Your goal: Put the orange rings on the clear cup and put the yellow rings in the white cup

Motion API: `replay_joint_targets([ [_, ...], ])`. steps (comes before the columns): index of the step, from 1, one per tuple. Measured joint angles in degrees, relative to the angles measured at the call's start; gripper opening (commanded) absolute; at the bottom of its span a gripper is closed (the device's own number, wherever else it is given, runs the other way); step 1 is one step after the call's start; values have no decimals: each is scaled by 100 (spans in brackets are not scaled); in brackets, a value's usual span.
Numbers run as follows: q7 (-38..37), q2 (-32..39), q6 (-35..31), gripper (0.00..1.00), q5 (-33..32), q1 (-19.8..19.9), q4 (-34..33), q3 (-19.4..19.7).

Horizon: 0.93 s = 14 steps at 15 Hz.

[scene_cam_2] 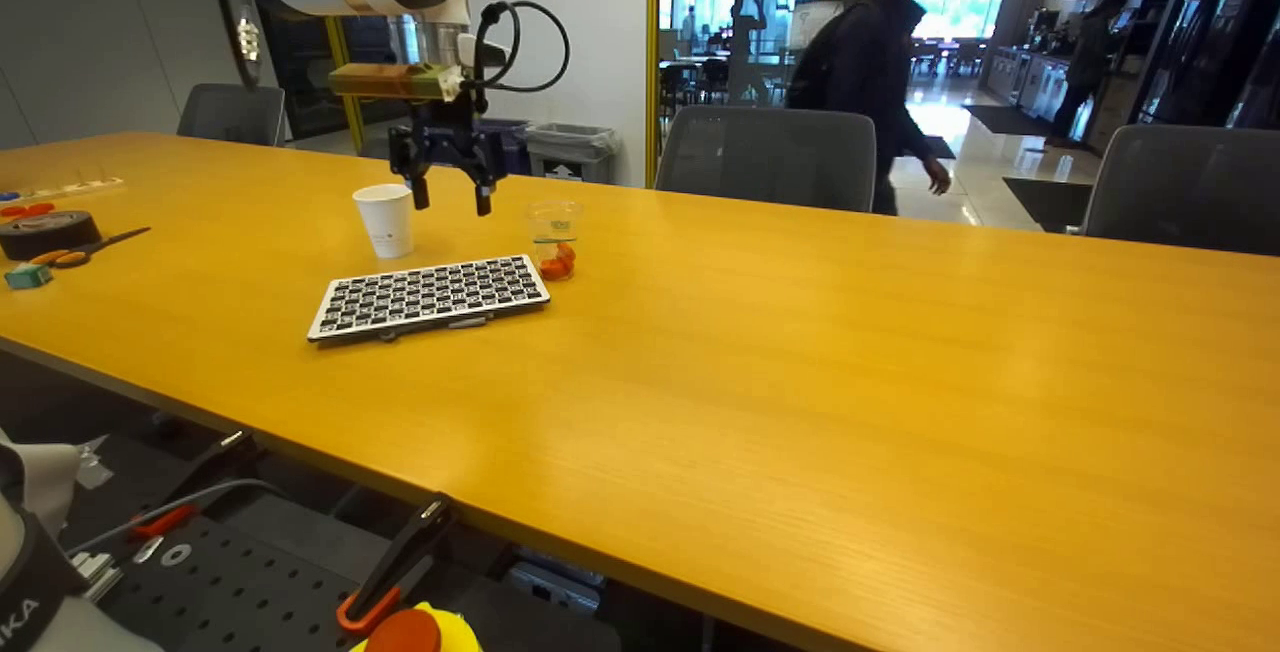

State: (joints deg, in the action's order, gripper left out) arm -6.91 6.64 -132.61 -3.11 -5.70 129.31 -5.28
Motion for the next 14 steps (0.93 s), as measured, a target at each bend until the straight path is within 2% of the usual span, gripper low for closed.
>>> replay_joint_targets([
  [5,440,-1485,8,100,102,27,1530,51],
  [10,1278,-2975,202,100,367,49,2752,475],
  [12,1497,-3518,514,100,367,97,2981,686],
  [14,1687,-3938,916,100,367,172,2936,862],
])
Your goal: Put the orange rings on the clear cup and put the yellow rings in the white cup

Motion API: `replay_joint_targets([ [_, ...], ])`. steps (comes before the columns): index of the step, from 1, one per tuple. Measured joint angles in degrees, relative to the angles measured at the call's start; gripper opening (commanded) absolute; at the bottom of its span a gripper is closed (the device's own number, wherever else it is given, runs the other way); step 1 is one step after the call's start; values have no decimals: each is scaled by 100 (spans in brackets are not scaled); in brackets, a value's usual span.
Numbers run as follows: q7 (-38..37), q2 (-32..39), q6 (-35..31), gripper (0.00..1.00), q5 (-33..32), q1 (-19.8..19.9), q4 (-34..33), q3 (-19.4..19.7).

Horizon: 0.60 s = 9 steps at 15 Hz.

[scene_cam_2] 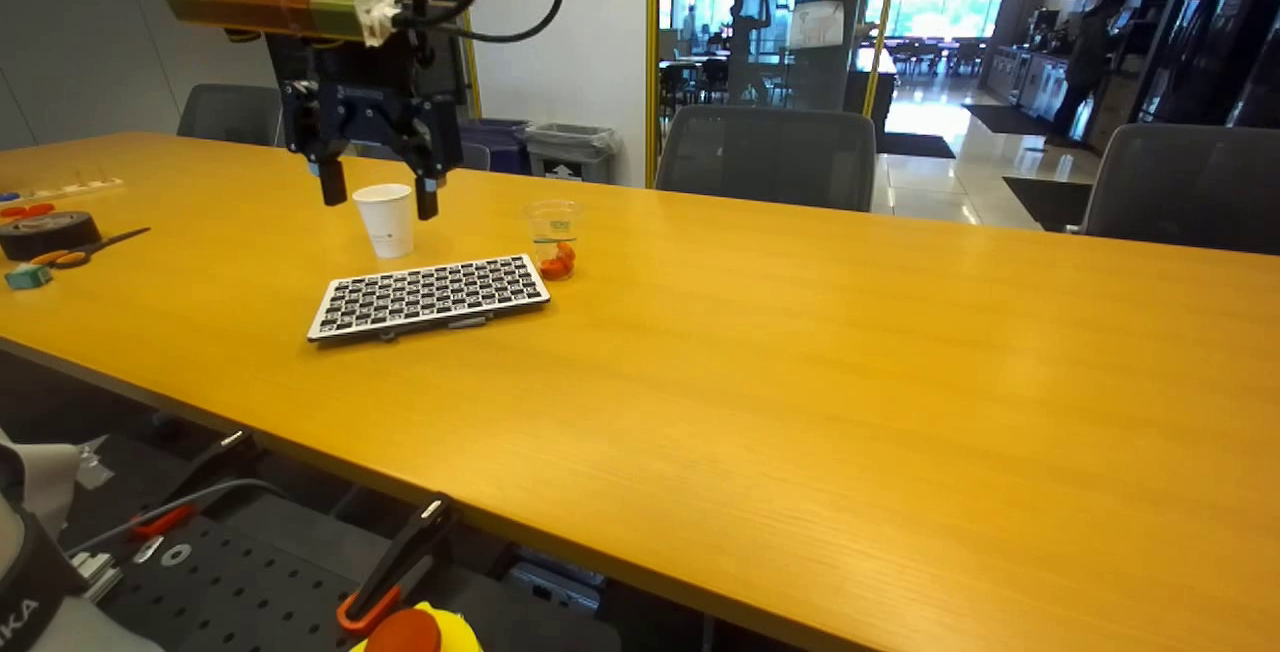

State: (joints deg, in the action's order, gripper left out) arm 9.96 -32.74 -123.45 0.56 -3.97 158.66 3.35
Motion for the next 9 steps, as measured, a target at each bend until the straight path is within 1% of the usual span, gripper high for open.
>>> replay_joint_targets([
  [4,278,-518,482,100,-1,157,-31,238],
  [9,372,-683,659,100,-1,230,-30,329],
])
